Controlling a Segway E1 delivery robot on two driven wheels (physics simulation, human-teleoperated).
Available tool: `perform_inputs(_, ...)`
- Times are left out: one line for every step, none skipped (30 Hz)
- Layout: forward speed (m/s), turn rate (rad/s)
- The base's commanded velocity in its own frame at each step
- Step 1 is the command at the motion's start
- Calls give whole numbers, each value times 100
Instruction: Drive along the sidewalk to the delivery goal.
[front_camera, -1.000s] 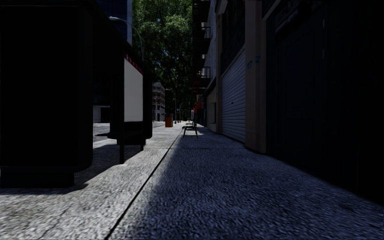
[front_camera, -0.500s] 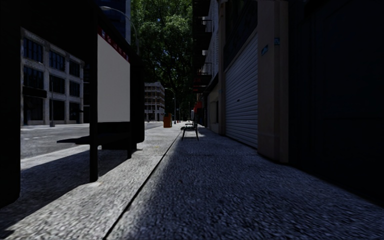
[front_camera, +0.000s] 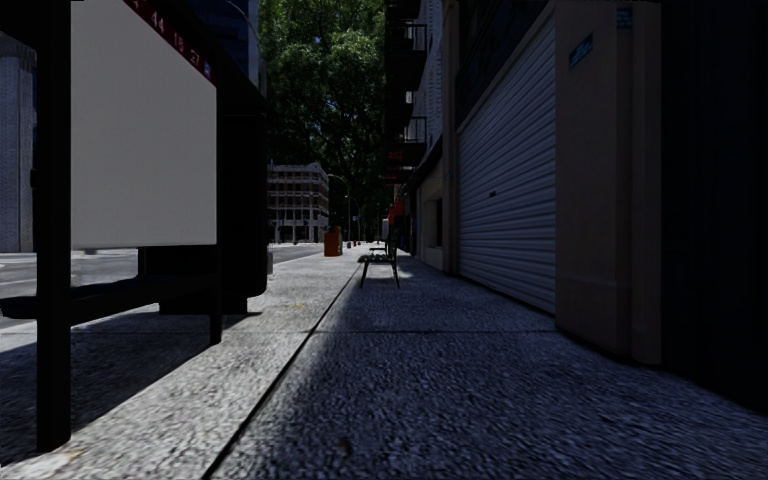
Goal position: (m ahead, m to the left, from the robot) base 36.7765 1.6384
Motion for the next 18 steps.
perform_inputs(200,0)
perform_inputs(200,0)
perform_inputs(200,0)
perform_inputs(200,0)
perform_inputs(200,0)
perform_inputs(200,0)
perform_inputs(200,0)
perform_inputs(200,0)
perform_inputs(200,0)
perform_inputs(200,0)
perform_inputs(200,0)
perform_inputs(200,0)
perform_inputs(200,0)
perform_inputs(200,0)
perform_inputs(200,0)
perform_inputs(200,0)
perform_inputs(200,0)
perform_inputs(200,0)
